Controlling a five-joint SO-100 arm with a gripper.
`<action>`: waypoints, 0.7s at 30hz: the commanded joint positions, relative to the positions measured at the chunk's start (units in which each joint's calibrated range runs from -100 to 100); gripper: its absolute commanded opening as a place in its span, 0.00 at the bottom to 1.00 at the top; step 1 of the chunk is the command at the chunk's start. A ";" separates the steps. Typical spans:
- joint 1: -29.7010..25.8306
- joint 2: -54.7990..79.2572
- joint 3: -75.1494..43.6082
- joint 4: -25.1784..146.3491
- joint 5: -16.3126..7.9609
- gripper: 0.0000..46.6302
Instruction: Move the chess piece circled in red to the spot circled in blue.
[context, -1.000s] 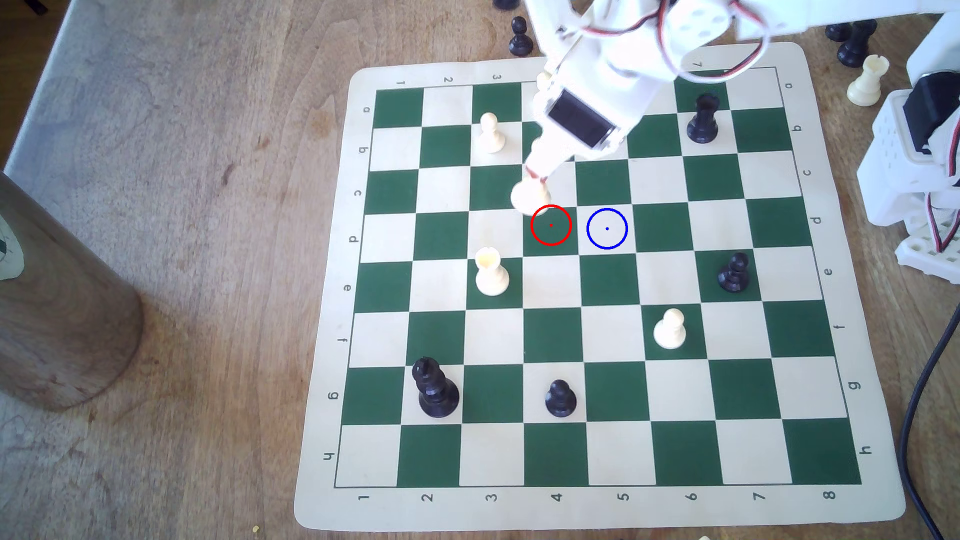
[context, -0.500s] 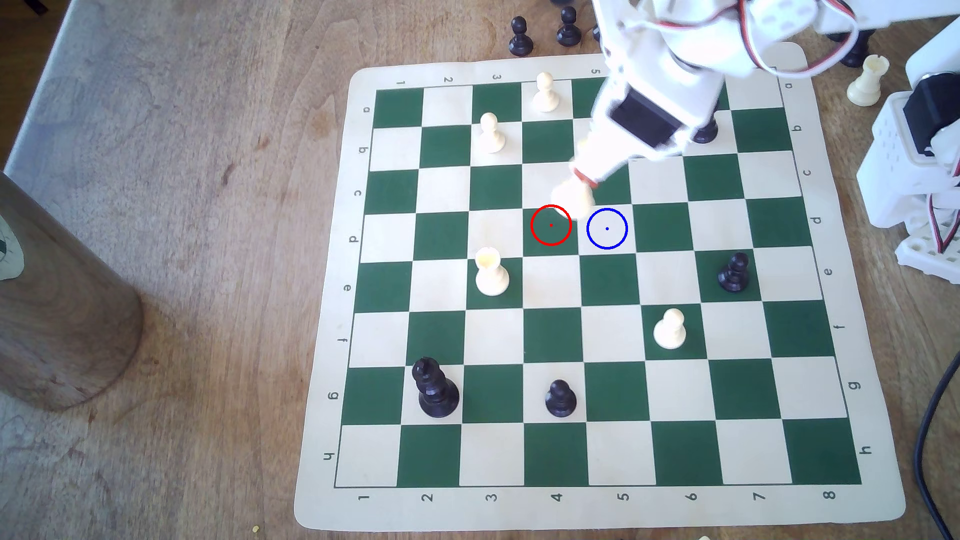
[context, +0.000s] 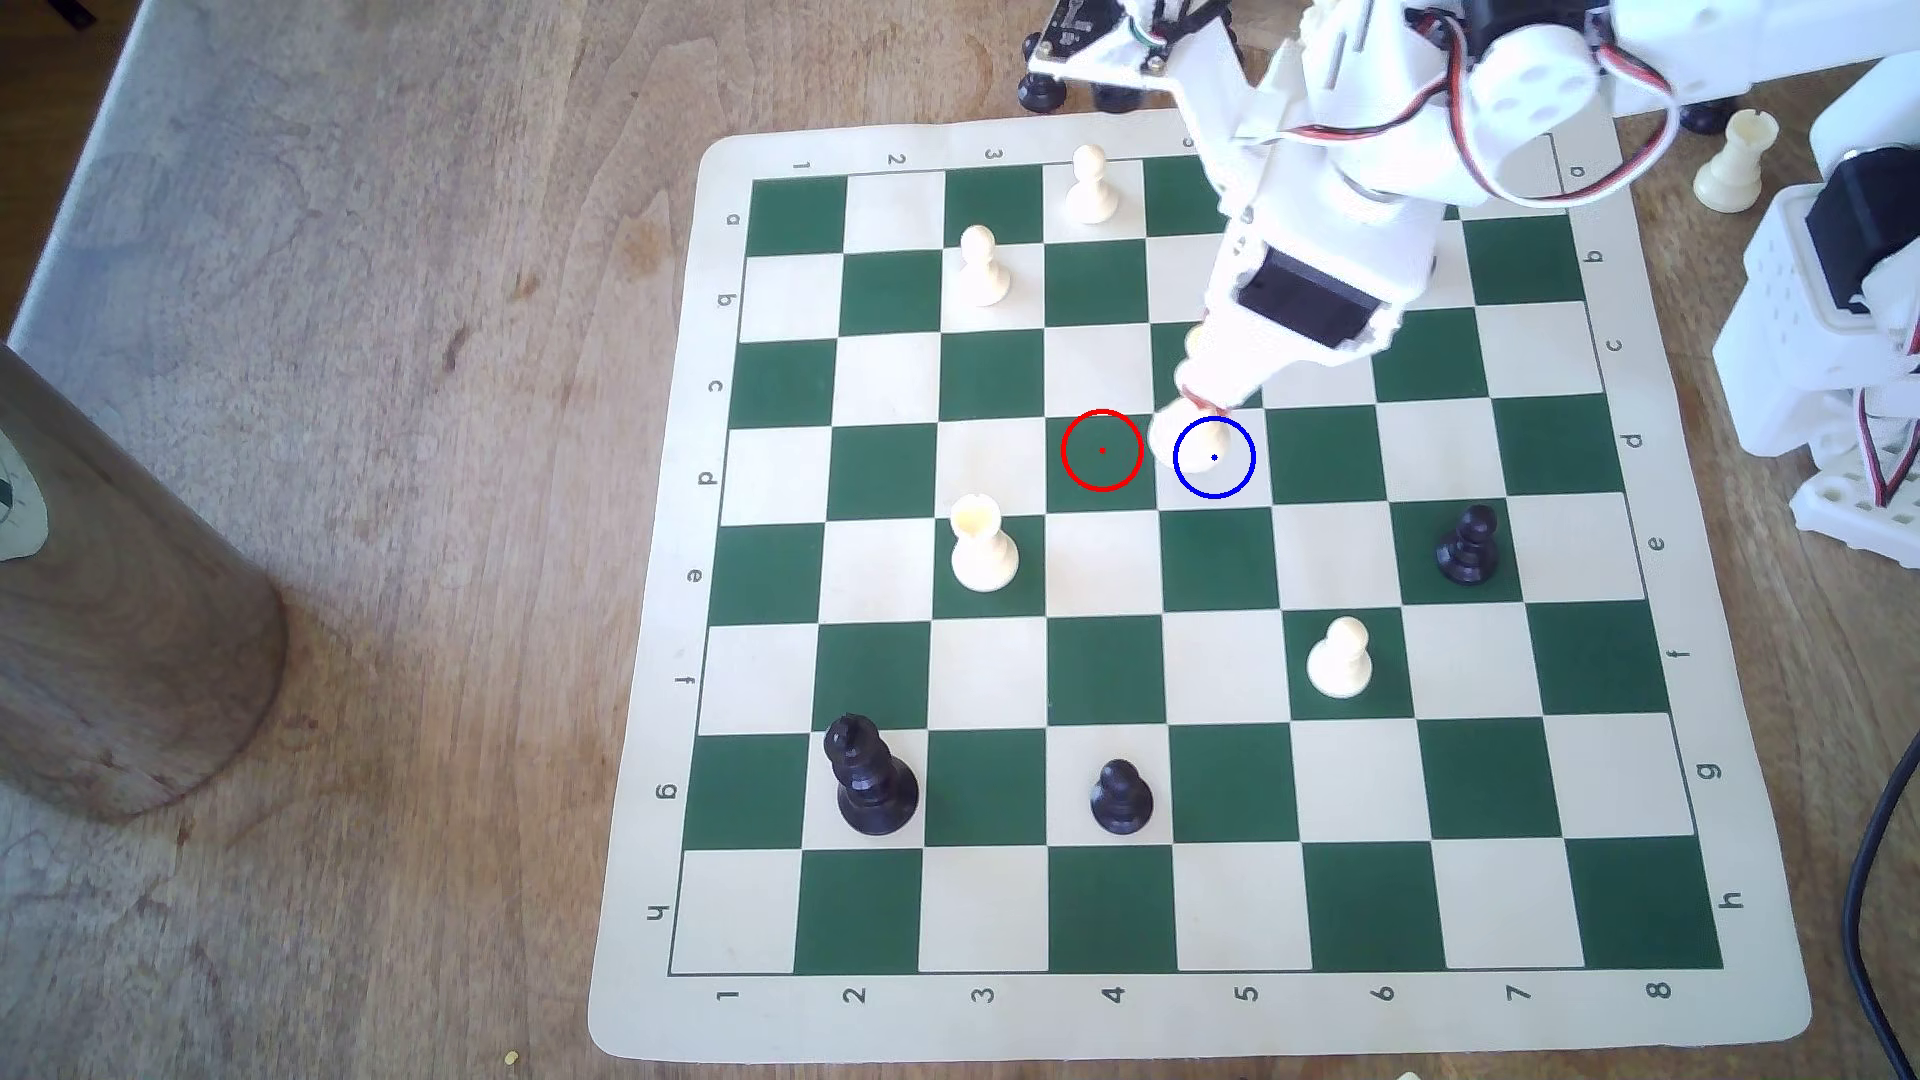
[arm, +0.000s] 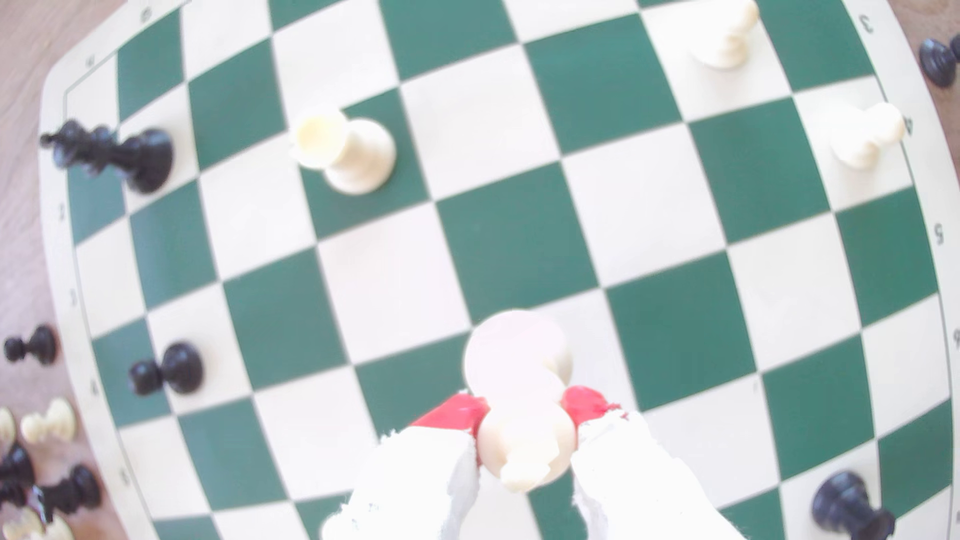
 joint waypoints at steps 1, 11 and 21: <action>0.73 1.24 -1.01 -1.28 0.63 0.00; 0.96 2.69 -1.01 -0.54 1.66 0.00; 1.04 5.49 -1.37 -0.46 2.49 0.00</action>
